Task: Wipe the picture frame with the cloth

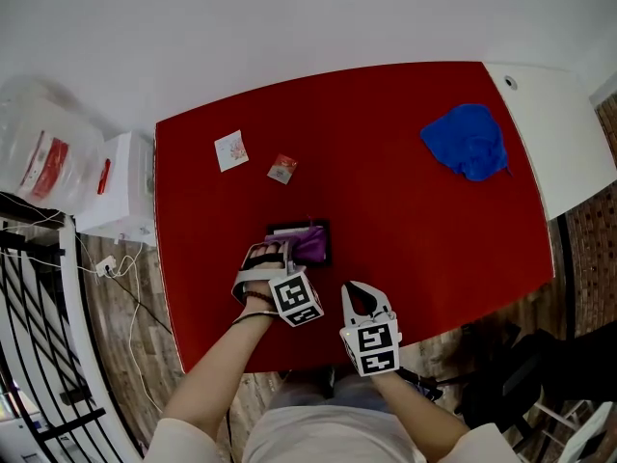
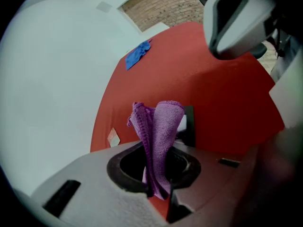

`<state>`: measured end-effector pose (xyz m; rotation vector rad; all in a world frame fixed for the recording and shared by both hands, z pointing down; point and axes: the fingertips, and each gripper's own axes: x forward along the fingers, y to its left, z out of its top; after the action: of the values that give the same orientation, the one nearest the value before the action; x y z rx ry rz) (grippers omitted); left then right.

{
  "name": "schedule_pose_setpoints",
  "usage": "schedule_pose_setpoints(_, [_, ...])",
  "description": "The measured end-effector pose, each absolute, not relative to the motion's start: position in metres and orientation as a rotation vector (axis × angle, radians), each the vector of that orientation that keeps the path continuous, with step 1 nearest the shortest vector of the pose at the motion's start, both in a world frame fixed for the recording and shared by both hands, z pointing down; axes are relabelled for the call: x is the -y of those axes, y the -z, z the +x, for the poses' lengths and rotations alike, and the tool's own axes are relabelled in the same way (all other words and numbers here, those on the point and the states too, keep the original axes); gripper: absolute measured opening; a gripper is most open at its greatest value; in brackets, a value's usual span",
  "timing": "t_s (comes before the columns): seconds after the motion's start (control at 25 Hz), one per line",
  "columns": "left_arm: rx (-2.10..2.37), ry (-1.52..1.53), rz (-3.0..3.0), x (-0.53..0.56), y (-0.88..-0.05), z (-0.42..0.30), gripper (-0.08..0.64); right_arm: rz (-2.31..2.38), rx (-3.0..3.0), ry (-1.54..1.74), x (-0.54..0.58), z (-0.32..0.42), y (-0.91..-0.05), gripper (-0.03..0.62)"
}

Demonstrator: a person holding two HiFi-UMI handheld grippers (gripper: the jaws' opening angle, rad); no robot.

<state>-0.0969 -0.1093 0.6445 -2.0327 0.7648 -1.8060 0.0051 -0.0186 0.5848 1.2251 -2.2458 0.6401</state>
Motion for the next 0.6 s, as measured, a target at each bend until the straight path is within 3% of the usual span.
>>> schedule_pose_setpoints(0.24, [-0.774, 1.829, -1.97, 0.147, -0.649, -0.091, 0.061, 1.226, 2.235, -0.645, 0.014, 0.008, -0.588, 0.003])
schedule_pose_setpoints(0.6, [-0.672, 1.837, -1.961, 0.119, -0.658, -0.082, 0.061, 1.24, 2.227, -0.653, 0.018, 0.016, -0.591, 0.003])
